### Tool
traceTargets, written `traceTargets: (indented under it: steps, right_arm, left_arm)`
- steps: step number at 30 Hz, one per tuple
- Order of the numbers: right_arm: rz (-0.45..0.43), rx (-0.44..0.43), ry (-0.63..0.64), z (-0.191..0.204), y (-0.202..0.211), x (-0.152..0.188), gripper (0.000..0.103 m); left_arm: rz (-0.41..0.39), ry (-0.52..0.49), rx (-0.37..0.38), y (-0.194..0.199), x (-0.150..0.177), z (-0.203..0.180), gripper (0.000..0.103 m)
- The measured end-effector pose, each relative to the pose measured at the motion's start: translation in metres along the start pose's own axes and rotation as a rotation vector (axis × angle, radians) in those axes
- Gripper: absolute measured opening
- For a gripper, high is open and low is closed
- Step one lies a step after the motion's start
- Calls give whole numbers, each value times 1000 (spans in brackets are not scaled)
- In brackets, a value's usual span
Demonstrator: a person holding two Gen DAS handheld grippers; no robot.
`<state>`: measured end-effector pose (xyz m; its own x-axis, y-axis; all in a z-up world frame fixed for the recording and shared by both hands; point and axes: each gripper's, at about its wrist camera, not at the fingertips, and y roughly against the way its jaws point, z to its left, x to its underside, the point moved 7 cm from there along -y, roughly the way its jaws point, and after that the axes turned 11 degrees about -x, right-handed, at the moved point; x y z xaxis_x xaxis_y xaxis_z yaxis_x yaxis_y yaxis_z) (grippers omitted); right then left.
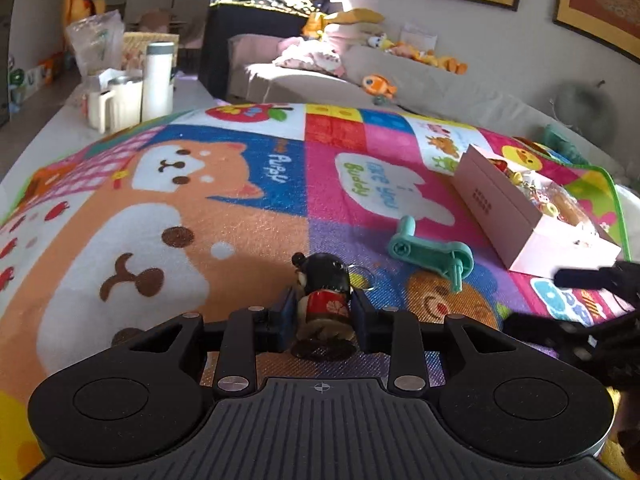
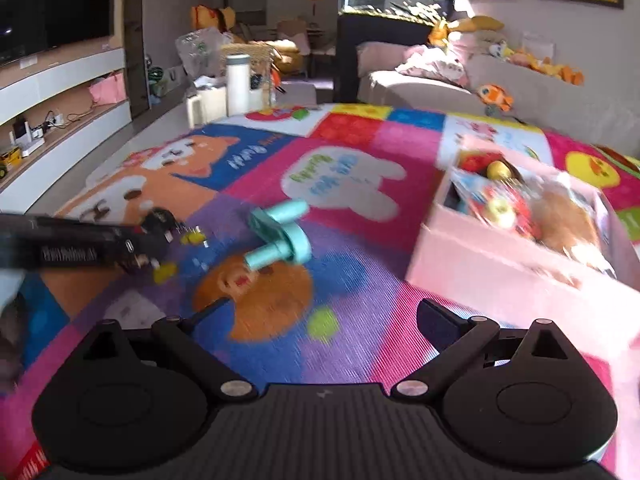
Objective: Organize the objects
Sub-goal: 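Grasp the small figurine with the left tool while the right tool grasps the teal toy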
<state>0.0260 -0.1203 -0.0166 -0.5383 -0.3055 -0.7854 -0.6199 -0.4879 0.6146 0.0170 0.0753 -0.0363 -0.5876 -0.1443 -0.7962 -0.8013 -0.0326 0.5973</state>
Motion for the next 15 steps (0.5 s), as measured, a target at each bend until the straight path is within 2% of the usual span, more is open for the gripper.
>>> traceTargets:
  steps: [1,3,6,8,10,11,13,15]
  right_arm:
    - [2,-5,8,3,-5,-5,85]
    - [19,-34,7,8,-18,-15,74]
    - [35,-68,14,13,-35,-27,74]
    - [42,16,75,11,-44,-30,73]
    - [19,190,137,-1,-41,-30,68]
    - [1,224,147,-4,-35,-31,64]
    - [-22,169,95,-7,-23,-29,64]
    - [-42,102,72,-3,-14,-28,69]
  left_arm:
    - [-1,5,3,0,-1,1,34]
    - [2,31,21,1,-1,6,34]
    - [6,54,37,-1,-1,6,34]
    - [5,53,35,-1,-1,6,34]
    - [5,52,35,-1,-1,6,34]
    - [5,54,36,-2,-1,6,34]
    - [6,62,40,-2,-1,7,34]
    - [6,67,44,-2,0,7,34]
